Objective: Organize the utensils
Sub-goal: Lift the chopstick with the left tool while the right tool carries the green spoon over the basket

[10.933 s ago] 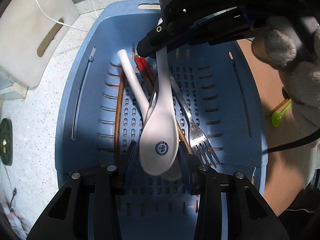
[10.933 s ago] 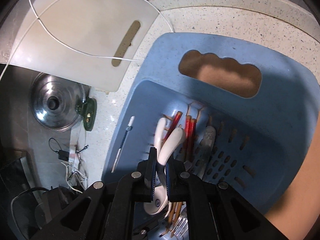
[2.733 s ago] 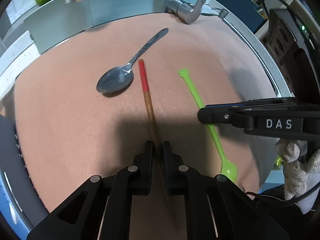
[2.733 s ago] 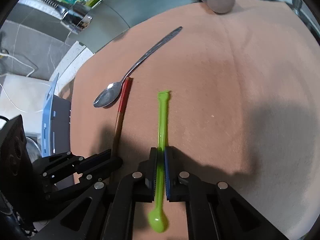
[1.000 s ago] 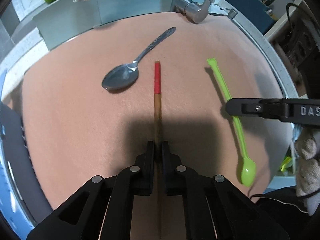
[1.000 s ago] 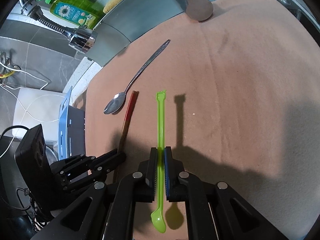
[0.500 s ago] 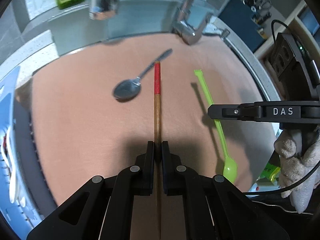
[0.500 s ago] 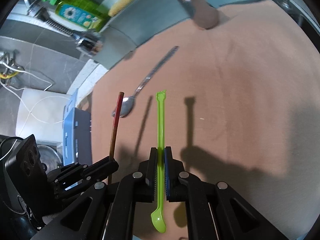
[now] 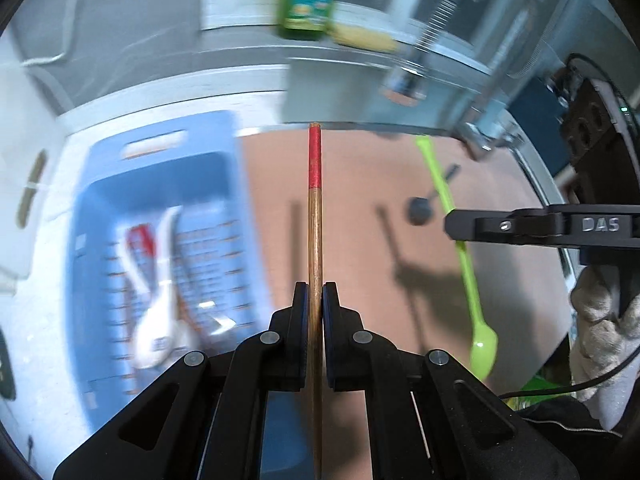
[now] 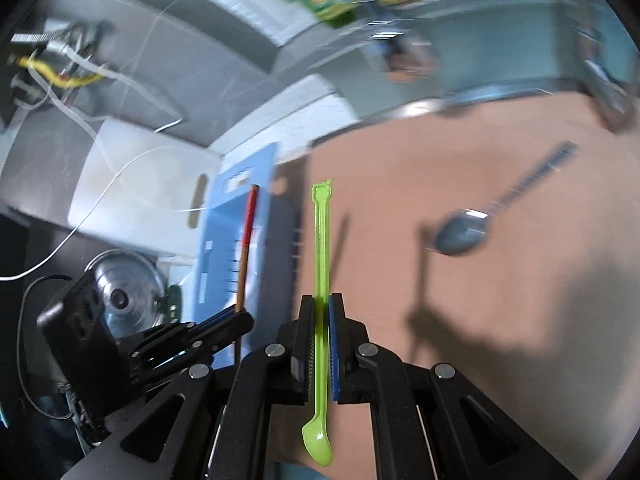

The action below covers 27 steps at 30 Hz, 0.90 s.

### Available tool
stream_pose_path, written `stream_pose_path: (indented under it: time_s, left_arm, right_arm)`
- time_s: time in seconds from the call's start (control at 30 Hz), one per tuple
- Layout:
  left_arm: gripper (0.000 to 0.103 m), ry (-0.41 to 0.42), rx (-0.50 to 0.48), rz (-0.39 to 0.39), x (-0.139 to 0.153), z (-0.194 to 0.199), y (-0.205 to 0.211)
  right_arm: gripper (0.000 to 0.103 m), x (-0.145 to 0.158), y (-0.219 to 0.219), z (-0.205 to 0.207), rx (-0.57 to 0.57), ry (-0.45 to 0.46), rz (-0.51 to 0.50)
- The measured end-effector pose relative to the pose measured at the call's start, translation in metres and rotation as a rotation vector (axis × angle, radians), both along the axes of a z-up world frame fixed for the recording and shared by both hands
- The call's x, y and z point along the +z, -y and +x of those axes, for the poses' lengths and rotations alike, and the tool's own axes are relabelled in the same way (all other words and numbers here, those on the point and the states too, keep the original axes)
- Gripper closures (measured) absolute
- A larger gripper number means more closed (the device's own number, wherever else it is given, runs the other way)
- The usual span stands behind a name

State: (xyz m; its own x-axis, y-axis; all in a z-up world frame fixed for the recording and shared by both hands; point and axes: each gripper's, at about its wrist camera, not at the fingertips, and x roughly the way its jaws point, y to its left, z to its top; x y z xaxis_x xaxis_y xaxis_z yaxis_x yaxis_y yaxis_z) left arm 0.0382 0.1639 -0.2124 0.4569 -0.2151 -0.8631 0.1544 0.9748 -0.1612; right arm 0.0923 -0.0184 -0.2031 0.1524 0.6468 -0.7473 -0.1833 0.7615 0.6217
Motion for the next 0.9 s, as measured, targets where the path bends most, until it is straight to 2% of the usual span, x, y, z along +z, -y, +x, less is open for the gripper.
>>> stream_pose_path:
  time_s: [0.1, 0.27, 0.4, 0.63, 0.9]
  left_arm:
    - [0.098, -0.002, 0.054, 0.031, -0.001, 0.000, -0.033]
    - [0.098, -0.026, 0.129, 0.038, -0.011, 0.006, -0.075]
    - [0.098, -0.046, 0.174, 0.035, -0.023, 0.011, -0.104]
    - [0.098, -0.056, 0.204, 0.009, -0.036, 0.020, -0.119]
    - [0.098, -0.076, 0.199, 0.028, -0.053, 0.033, -0.122]
  right_arm:
    - [0.097, 0.003, -0.038, 0.003, 0.042, 0.014, 0.003]
    - [0.097, -0.007, -0.105, 0.008, 0.114, 0.004, -0.015]
    - [0.097, -0.018, -0.137, 0.015, 0.142, 0.006, -0.047]
    - [0.097, -0.042, -0.180, 0.023, 0.168, -0.006, -0.127]
    - [0.097, -0.065, -0.204, 0.034, 0.177, -0.015, -0.208]
